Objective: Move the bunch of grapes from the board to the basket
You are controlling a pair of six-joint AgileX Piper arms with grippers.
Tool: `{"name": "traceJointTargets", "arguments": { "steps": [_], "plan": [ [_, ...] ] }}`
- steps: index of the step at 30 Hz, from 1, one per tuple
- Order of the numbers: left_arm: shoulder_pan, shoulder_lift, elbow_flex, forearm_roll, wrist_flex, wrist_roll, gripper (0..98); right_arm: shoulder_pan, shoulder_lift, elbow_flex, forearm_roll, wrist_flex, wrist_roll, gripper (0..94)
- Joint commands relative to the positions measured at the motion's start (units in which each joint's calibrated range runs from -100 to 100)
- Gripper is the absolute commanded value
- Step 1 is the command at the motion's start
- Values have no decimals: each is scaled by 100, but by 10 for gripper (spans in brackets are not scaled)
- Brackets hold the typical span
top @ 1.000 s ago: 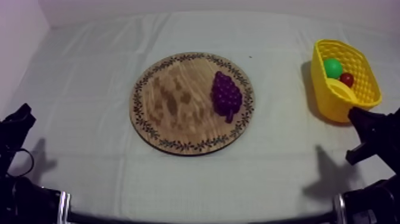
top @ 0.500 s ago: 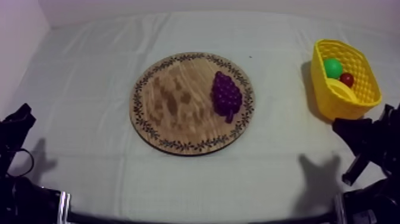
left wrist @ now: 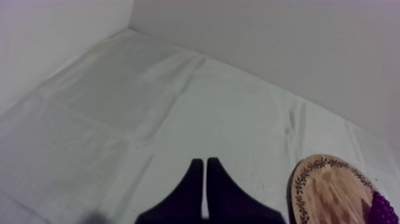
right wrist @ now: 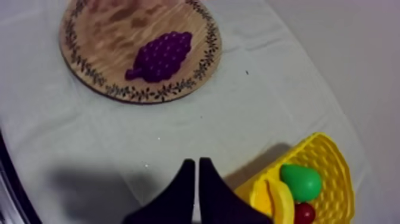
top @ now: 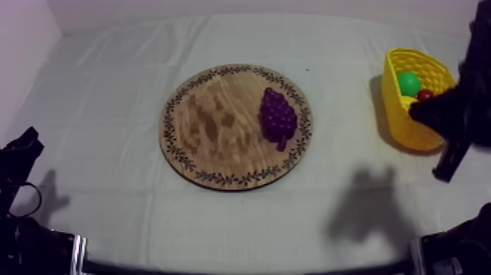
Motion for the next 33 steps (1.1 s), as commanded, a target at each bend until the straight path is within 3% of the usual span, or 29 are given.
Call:
{"name": "traceJointTargets", "arguments": {
  "steps": [1, 11, 16, 24, 31, 33],
  "plan": [
    [-1, 3, 4, 1, 3, 0, 0, 54, 921, -1374, -46, 651, -1078, 5],
    [-1, 3, 4, 1, 3, 0, 0, 77, 3131, -3997, -227, 2548, -1802, 5],
    [-1, 3, 4, 1, 3, 0, 0, -90, 4097, -5110, -165, 3237, -2140, 4],
    [-1, 3, 4, 1, 3, 0, 0, -266, 5413, -6235, -157, 3682, -2600, 4],
    [-1, 3, 4, 1, 3, 0, 0, -278, 6169, -6945, -238, 4015, -2757, 4],
    [-1, 3, 4, 1, 3, 0, 0, -270, 6260, -7063, -236, 4069, -2797, 44]
  ]
}}
